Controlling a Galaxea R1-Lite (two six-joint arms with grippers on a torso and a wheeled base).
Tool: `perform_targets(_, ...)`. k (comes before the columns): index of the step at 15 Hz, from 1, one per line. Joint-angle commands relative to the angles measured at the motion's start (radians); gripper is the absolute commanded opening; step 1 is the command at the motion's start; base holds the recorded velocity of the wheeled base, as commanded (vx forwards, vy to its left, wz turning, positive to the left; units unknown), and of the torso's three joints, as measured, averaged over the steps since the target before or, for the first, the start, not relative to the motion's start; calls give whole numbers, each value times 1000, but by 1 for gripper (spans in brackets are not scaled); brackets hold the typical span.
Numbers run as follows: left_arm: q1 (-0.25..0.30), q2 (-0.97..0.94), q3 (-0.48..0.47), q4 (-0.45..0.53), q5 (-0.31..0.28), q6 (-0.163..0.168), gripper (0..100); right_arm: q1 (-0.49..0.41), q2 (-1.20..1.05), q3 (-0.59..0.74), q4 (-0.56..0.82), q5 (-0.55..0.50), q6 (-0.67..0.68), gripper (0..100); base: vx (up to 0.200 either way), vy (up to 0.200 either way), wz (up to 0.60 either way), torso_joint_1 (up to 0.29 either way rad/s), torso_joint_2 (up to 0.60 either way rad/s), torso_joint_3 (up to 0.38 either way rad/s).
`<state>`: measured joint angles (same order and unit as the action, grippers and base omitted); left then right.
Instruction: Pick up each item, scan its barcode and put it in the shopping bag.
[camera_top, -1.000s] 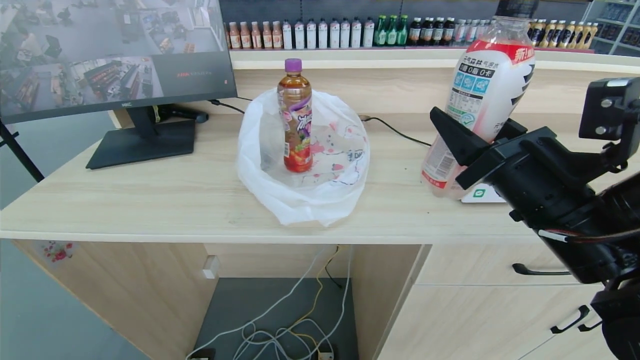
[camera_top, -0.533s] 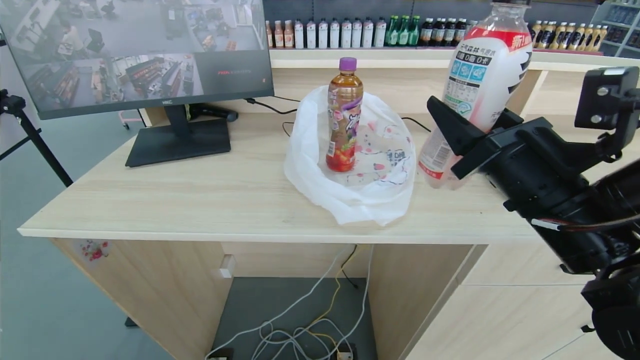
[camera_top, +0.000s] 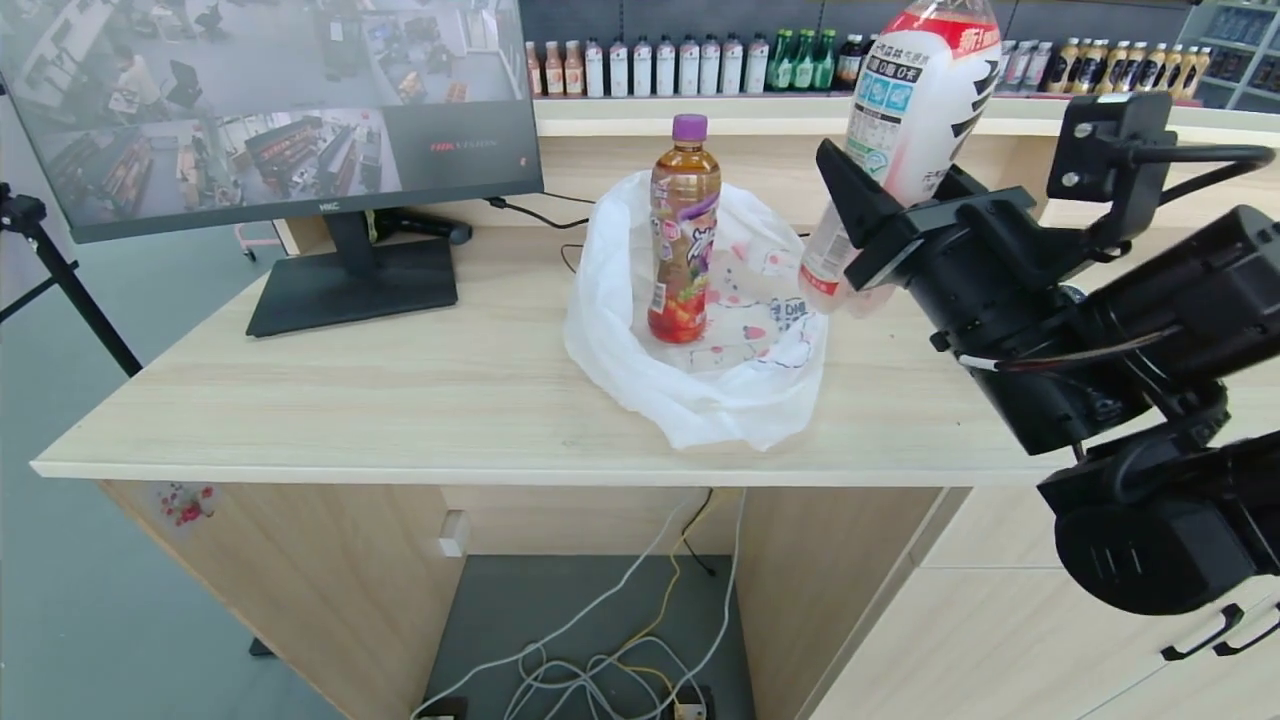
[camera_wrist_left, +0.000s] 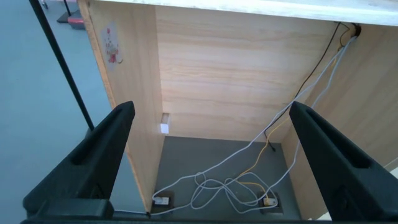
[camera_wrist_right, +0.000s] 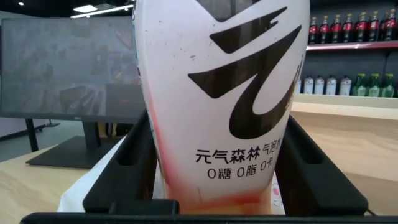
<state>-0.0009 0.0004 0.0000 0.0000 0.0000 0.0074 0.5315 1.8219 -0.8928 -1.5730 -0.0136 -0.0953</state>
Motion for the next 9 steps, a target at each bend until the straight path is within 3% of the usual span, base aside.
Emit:
perform_targets(1, 1, 0, 0, -2, 0, 0, 100, 1, 82, -57, 2, 1, 0, 0, 0, 0, 0, 0, 0, 0)
perform_targets(9, 1, 0, 0, -3, 0, -4, 100, -4, 267, -201, 2, 3, 5, 0, 0, 0, 0, 0, 0, 0)
